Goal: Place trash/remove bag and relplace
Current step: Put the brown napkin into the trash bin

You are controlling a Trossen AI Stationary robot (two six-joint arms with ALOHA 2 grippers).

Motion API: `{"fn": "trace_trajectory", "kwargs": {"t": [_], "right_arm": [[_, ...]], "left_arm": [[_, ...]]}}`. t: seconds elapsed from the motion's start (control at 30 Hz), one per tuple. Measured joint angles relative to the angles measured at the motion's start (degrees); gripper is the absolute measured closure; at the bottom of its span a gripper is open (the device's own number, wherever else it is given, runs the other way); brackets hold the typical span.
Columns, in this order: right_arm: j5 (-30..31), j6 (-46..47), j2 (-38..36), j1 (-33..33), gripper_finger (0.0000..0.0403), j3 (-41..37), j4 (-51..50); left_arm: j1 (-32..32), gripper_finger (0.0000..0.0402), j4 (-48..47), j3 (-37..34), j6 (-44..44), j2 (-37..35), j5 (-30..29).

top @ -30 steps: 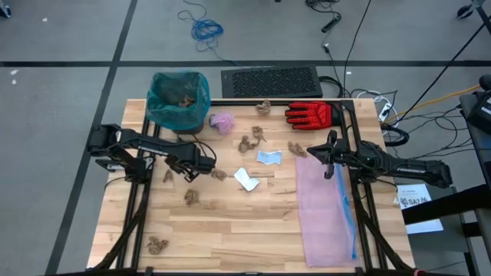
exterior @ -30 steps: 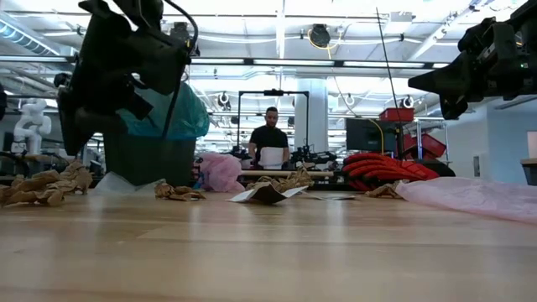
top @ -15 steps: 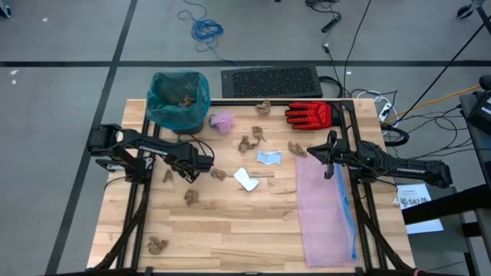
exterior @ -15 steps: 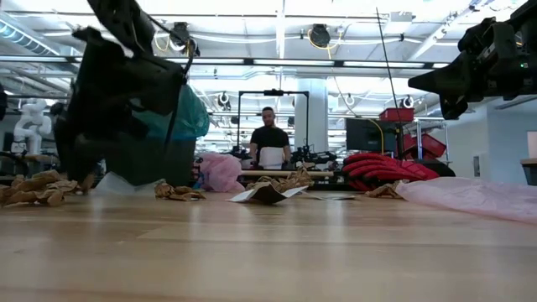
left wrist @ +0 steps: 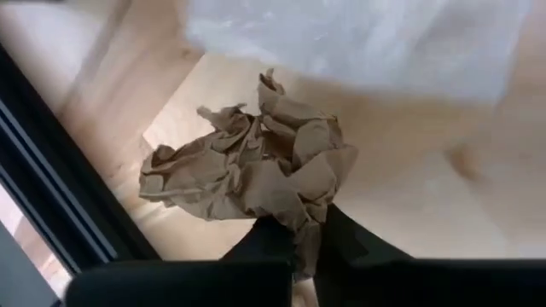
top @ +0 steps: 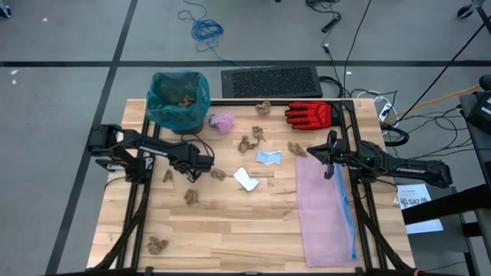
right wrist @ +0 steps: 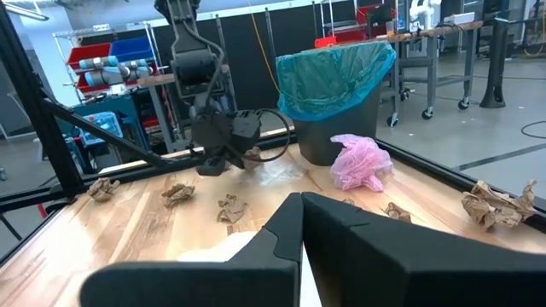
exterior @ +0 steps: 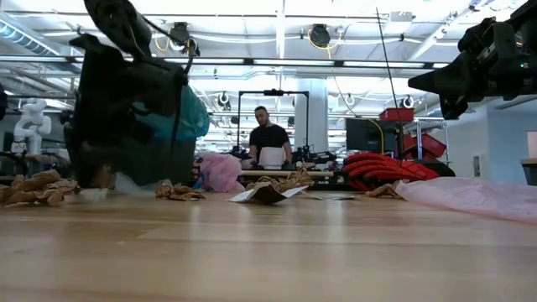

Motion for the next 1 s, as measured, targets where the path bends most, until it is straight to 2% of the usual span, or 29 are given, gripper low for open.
{"fn": "trace_trajectory", "kwargs": {"t": [0.13,0.27,0.37,0.47,0.57,0.7,0.9,1.0], "right_arm": [[0.00,0.00,0.01,0.00,0.0403,0.00,0.01],[0.00,0.02,0.02,0.02,0.0403,0.00,-0.01],[0.00,0.01,0.02,0.02,0.0403,0.00,-0.01],[0.00,0.00,0.02,0.02,0.0403,0.00,-0.01],[0.00,0.08,0.02,0.02,0.0403,0.00,-0.01],[0.00,1.09,0.02,0.02,0.0403,0.00,-0.01],[-0.02,1.11,0.01,0.02,0.0403,0.00,0.06],[-0.02,1.11,0.02,0.00,0.0403,0.00,0.10]], "left_arm": [[-3.16,0.0390,-4.37,6.27,0.24,0.00,-1.59],[-5.65,0.0396,-9.81,16.31,0.92,0.00,-5.94],[-6.31,0.0398,-14.87,25.10,3.27,0.00,-12.13],[-4.78,0.0398,-20.72,33.87,5.54,0.00,-21.25],[-0.84,0.0398,-26.09,41.21,8.34,0.00,-28.59],[7.57,0.0399,-29.19,48.15,15.55,-0.06,-31.49],[21.80,0.0399,-26.33,52.08,28.67,-0.09,-30.75],[28.56,0.0399,-23.40,52.08,33.31,-0.09,-23.45]]}}
